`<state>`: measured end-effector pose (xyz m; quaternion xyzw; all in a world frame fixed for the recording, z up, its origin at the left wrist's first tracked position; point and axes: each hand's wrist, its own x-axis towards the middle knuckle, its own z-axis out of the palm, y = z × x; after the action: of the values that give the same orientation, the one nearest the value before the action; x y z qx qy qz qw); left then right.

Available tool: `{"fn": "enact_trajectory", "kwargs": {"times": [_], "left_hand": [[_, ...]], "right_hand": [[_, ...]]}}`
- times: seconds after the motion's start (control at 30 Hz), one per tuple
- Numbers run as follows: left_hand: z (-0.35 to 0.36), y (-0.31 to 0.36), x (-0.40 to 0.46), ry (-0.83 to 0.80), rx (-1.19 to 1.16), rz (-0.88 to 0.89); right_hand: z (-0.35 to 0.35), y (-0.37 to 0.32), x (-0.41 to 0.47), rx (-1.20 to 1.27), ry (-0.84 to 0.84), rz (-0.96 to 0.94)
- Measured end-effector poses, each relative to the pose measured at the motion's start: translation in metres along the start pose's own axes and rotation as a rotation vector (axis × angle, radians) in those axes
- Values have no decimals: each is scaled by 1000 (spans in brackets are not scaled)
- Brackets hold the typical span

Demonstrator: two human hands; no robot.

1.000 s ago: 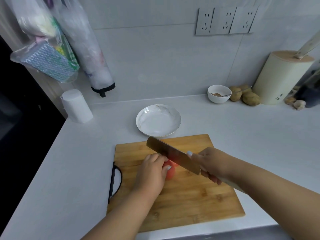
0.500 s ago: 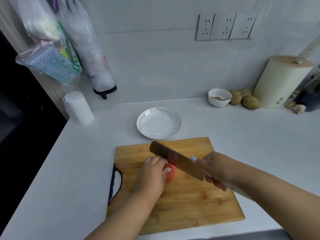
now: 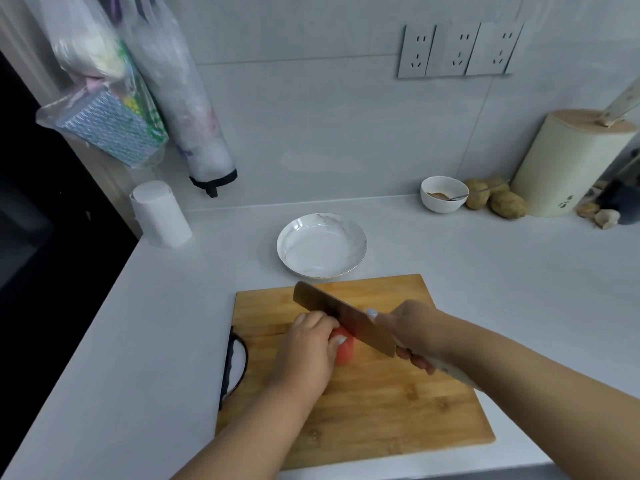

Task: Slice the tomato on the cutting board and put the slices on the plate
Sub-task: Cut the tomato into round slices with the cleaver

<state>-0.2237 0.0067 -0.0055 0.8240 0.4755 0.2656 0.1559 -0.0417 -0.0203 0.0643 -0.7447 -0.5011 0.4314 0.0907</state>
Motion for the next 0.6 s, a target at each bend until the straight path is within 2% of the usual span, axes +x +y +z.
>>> {"fn": "enact_trajectory", "kwargs": {"times": [0.17, 0.6], "left_hand": [[0, 0, 0, -3, -4, -5], [4, -4, -1, 27, 6, 22]], "right_hand": [[-4, 12, -5, -15, -35, 27], [32, -14, 18, -39, 0, -38]]}}
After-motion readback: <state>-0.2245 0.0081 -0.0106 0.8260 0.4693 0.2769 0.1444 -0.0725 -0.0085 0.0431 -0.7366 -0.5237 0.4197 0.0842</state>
